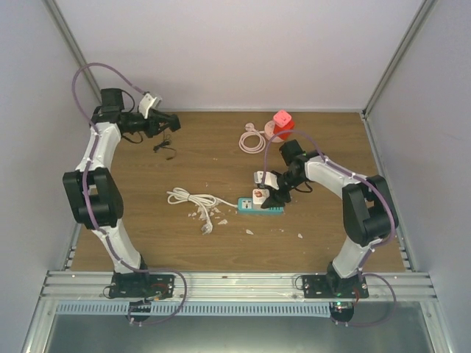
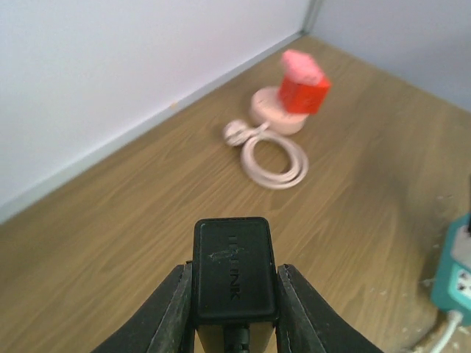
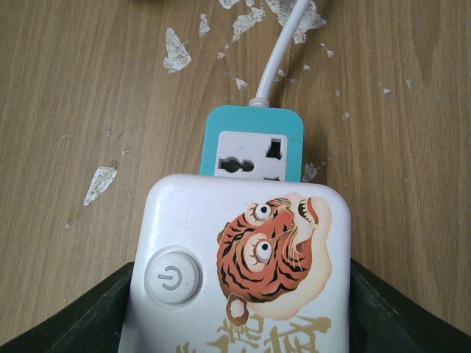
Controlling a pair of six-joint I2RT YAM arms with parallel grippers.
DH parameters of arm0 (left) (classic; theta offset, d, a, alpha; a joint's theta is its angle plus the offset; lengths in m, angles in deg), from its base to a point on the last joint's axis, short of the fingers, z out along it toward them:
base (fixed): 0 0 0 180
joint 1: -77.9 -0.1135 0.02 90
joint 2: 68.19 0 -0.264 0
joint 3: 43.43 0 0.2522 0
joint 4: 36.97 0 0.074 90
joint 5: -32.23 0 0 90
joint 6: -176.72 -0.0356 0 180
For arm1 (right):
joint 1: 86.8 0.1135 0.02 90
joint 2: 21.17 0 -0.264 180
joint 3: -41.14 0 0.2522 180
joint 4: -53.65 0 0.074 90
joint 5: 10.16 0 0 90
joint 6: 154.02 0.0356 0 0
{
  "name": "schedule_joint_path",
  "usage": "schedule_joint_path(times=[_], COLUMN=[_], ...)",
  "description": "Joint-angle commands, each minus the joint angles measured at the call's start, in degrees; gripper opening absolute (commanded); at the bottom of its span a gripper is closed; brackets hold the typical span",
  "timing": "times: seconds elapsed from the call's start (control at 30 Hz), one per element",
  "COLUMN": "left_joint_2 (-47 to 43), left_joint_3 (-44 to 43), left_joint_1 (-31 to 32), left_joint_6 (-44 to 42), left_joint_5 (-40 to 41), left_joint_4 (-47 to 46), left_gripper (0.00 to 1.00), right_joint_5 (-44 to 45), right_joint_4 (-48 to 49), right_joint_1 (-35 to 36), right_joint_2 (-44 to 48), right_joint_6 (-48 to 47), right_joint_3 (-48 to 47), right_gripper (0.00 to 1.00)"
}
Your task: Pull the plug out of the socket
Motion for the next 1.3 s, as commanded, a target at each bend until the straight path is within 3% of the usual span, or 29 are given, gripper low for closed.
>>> schedule_joint_path(times=[0.0,0.4,0.83,0.97,1.27], left_joint_2=[5.2,22.7,32.7,35.0,33.6], left_joint_3=[-5.4,-17.6,-23.4,-24.3,-25.2], left_joint_1=[-4.4,-10.2,-11.6,-11.8,-12.2], left_joint_6=[-1.0,-4.6,-4.3,-4.5,-3.8], left_joint_5=[4.0,7.5,9.3,9.2,12.4], left_joint_4=[5.6,18.2,16.1,17.6,15.7], left_gripper=[0.15,0.15,0.17,0.26,0.59], right_joint_5=[6.9,7.0,6.8,7.2,6.1], right_joint_4=[0.2,-0.7,-1.5,-1.4,-1.6], right_joint_1=[0.7,0.7,0.7,0.6,0.6], right_joint_2=[-5.2,-5.0,-4.8,-4.1,-3.0], right_joint_6=[0.8,1.8,3.8,4.0,4.6], right_joint_3=[2.6,2.3,1.3,1.3,0.3], right_gripper=[0.48,0.48,0.50,0.54,0.72])
